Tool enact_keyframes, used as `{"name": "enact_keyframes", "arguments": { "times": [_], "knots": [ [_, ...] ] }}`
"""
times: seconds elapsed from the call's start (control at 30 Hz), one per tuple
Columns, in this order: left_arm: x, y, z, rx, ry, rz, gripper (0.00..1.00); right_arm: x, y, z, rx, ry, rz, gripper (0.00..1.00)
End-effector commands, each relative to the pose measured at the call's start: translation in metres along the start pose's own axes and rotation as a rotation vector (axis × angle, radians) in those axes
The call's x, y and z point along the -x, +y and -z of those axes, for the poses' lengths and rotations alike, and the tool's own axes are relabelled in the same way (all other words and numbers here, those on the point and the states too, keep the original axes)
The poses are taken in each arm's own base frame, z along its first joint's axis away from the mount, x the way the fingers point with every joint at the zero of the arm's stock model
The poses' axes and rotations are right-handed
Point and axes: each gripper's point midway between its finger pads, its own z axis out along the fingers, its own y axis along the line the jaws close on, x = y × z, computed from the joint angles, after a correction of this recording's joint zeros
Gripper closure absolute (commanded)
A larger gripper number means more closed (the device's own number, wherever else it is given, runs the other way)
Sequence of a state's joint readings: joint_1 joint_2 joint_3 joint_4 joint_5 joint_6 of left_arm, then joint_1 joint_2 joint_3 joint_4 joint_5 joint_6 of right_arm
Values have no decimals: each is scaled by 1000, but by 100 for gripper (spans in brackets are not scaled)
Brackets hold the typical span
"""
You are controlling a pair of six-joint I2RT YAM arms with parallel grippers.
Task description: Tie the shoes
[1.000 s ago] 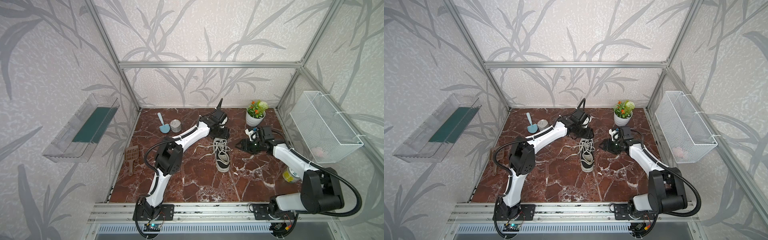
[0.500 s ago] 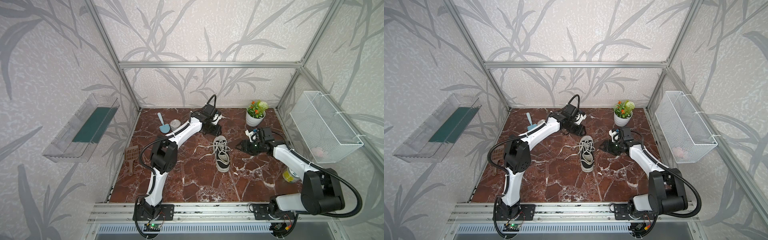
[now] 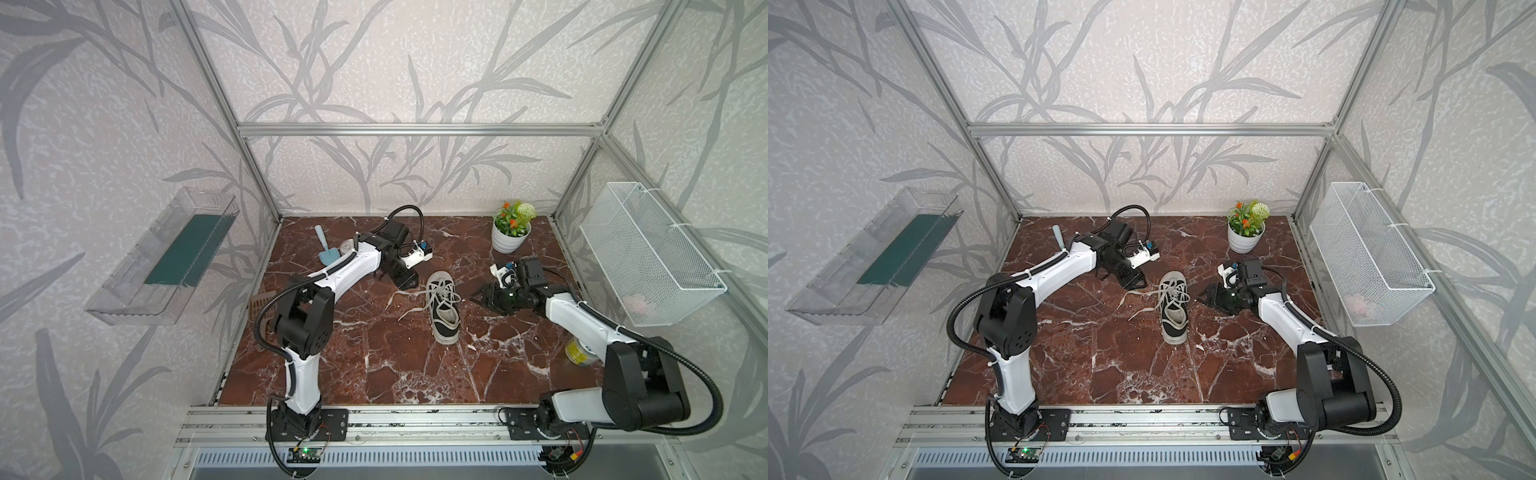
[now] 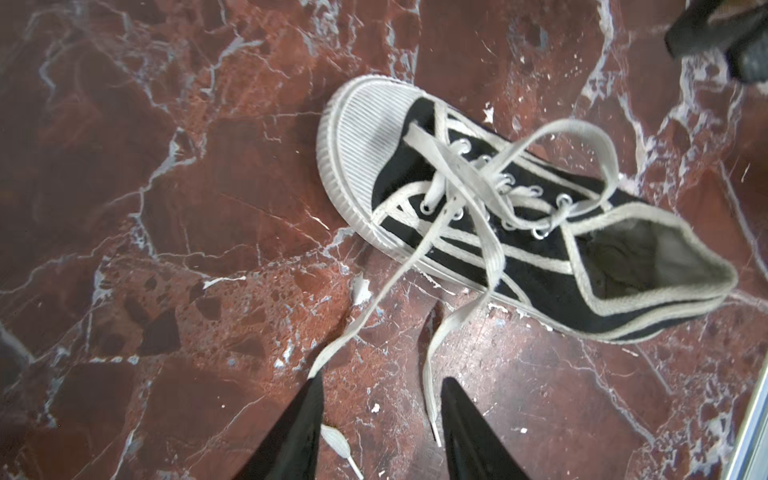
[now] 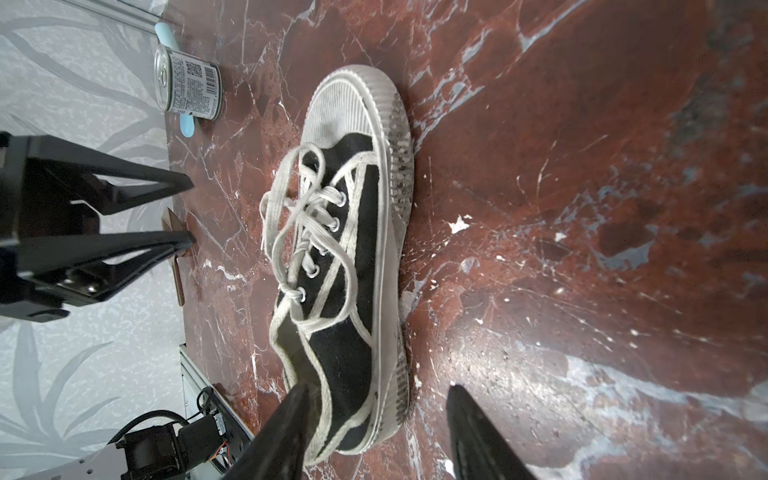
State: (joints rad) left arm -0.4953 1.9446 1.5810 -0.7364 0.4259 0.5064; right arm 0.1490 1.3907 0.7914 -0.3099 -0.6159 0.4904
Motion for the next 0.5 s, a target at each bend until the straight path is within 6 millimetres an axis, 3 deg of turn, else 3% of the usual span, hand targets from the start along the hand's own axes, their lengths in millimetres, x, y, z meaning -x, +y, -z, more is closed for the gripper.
{"name": "enact_keyframes", "arguments": {
  "times": [0.0, 0.47],
  "knots": [
    [-5, -6, -11, -47, 10, -154, 52, -1, 3, -1, 31, 0, -12, 46],
    [-9, -1, -48, -87, 42, -192, 57, -6, 2, -7, 76, -7, -66, 47]
  ]
}}
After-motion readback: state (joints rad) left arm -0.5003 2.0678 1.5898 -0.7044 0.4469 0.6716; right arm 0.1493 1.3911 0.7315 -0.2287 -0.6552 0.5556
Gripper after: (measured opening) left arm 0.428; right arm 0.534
